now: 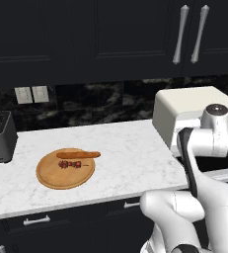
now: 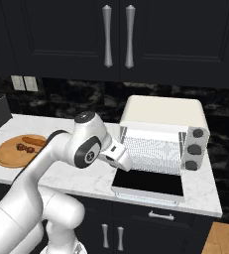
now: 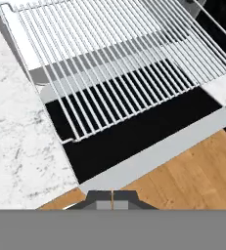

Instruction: Pick up the kebab skewer and baguette bread, and place them inside the toaster oven. Close the toaster oven door and start by setting the timer.

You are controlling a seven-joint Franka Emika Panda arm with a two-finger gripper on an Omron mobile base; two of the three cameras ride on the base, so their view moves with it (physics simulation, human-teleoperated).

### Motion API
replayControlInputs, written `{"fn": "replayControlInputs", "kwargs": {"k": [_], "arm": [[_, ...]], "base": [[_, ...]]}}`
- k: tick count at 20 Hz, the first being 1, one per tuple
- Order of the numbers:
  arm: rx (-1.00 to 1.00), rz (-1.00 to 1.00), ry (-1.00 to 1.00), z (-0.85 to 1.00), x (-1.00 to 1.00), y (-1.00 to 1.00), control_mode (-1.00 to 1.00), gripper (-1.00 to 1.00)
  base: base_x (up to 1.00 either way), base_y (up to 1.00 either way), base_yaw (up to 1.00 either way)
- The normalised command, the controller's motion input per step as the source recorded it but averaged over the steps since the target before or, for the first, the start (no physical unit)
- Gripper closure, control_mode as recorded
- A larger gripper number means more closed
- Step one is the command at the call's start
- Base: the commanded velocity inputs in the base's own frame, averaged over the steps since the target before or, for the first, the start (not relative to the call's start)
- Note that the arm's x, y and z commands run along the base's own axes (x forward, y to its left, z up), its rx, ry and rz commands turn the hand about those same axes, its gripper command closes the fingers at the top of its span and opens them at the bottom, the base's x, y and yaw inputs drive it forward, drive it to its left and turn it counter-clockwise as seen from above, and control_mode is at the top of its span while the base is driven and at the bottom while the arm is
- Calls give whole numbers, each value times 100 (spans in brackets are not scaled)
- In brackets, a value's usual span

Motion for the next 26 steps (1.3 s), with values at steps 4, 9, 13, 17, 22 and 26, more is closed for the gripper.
{"fn": "replayControlInputs", "kwargs": {"k": [4,9,13,17,22,26], "arm": [[0,51,-6,-14,33,100,-100,100],[0,46,-2,-4,34,100,-100,-100],[0,40,0,0,28,95,-100,-100],[0,40,-1,0,35,85,-100,-100],[0,32,3,4,49,91,-100,-100],[-1,22,19,24,39,100,-100,-100]], "base": [[0,0,0],[0,0,0],[0,0,0],[0,0,0],[0,0,0],[0,0,0]]}}
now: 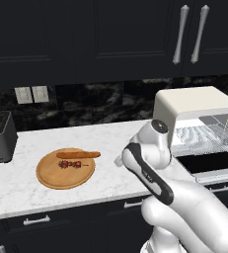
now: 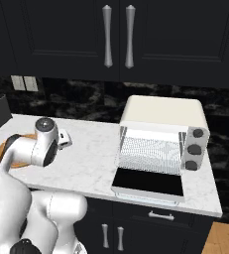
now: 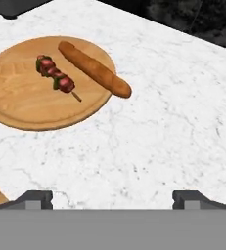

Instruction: Pick up the kebab skewer and baguette bread, and place them inside the toaster oven. Close the toaster oven door and start by setting the timer.

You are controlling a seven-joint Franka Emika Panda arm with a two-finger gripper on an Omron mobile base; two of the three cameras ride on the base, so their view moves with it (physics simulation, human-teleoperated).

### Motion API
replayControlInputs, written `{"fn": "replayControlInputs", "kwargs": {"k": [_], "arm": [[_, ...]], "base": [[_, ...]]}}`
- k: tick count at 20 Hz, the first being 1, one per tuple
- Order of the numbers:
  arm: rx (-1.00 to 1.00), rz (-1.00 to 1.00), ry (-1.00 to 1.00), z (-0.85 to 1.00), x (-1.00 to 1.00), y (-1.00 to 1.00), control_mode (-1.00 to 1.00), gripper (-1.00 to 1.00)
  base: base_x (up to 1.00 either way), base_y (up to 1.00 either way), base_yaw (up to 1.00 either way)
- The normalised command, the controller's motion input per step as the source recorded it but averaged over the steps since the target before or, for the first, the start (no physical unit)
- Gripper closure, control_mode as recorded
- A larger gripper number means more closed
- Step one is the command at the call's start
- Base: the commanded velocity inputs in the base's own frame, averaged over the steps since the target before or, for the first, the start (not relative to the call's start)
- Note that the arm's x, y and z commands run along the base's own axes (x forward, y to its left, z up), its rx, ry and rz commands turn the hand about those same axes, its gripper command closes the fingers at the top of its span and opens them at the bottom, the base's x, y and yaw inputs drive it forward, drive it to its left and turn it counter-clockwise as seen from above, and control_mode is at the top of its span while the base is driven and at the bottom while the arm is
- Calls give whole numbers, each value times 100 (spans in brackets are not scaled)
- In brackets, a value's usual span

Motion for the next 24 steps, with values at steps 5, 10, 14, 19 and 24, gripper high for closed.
{"fn": "replayControlInputs", "kwargs": {"k": [5,10,14,19,24], "arm": [[-6,18,12,18,54,95,-100,-100],[-10,12,14,8,71,56,-100,-100],[-9,12,10,0,64,8,-100,-100],[-14,14,13,-3,23,28,-100,-100],[-16,15,7,-3,0,38,-100,-100]], "base": [[0,0,0],[0,0,0],[0,0,0],[0,0,0],[0,0,0]]}}
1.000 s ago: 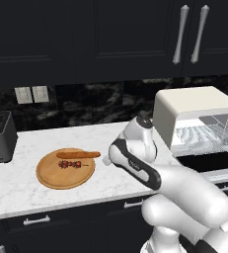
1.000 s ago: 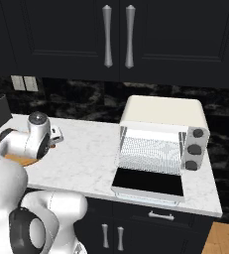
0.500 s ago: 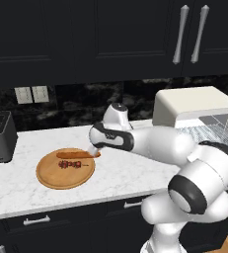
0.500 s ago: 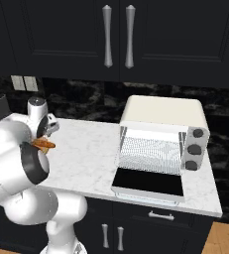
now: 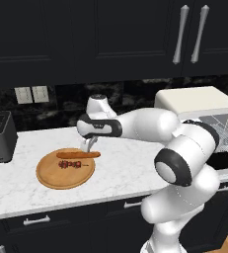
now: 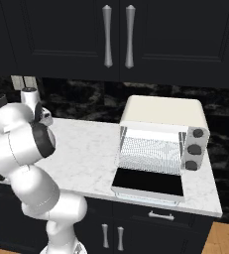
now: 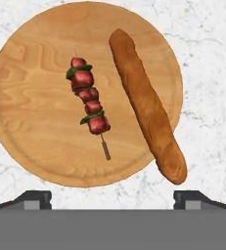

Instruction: Pick up the kebab skewer and baguette bread, and place them inside the toaster oven. Close the toaster oven door and start by setting the timer.

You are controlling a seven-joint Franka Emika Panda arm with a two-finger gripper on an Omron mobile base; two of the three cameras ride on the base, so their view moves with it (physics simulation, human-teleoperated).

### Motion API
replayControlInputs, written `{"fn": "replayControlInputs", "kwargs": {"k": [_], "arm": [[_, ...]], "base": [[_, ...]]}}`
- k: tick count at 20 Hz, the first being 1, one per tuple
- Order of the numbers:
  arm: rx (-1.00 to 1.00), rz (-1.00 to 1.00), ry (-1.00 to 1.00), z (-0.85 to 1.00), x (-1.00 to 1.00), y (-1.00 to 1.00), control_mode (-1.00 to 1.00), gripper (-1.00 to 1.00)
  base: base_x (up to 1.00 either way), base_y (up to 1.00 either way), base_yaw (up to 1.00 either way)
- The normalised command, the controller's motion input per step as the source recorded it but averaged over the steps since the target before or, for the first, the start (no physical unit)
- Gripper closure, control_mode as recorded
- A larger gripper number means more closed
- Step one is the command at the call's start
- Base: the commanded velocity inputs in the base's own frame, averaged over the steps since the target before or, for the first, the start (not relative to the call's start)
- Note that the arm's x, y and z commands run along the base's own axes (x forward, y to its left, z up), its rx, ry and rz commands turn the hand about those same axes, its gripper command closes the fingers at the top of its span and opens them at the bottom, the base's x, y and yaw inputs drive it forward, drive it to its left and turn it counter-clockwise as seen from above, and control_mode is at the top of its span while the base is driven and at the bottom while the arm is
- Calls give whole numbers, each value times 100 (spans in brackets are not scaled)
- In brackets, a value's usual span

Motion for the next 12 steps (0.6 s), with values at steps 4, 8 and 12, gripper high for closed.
{"fn": "replayControlInputs", "kwargs": {"k": [4,8,12], "arm": [[-13,16,6,-27,-4,7,-100,-100],[0,15,0,-26,-9,0,-100,-100],[-1,16,4,-23,3,0,-100,-100]], "base": [[0,0,0],[0,0,0],[0,0,0]]}}
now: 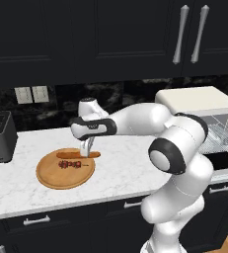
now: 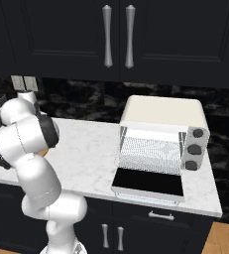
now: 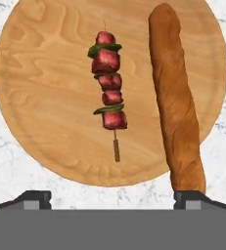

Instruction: Pick up the kebab skewer and baguette bread, and place them inside the toaster oven. Close the toaster oven door and start by setting the timer.

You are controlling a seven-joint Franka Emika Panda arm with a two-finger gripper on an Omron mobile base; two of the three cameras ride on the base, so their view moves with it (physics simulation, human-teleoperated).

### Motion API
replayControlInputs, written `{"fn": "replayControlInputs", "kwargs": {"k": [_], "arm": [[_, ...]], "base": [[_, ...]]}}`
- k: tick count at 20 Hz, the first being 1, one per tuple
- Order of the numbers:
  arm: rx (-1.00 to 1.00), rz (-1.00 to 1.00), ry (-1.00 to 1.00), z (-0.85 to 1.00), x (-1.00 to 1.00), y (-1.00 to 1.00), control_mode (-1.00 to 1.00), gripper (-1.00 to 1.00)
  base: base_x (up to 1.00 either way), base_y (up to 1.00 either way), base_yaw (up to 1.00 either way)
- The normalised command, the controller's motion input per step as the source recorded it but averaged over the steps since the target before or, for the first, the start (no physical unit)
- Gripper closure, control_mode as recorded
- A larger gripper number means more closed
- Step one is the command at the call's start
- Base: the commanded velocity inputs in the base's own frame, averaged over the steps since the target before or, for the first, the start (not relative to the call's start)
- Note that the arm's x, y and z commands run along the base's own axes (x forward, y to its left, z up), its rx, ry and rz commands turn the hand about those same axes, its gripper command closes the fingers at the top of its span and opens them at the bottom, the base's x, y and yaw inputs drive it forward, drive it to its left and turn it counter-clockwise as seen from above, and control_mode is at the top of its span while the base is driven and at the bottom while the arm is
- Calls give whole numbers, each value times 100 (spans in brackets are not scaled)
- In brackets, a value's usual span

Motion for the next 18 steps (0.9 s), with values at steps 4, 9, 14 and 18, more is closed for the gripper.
{"fn": "replayControlInputs", "kwargs": {"k": [4,9,14,18], "arm": [[-1,10,6,-23,36,10,-100,-100],[0,3,2,-10,37,17,-100,-100],[0,1,0,-8,26,14,-100,-100],[-5,1,0,-39,0,3,-100,-100]], "base": [[0,0,0],[0,0,0],[0,0,0],[0,0,0]]}}
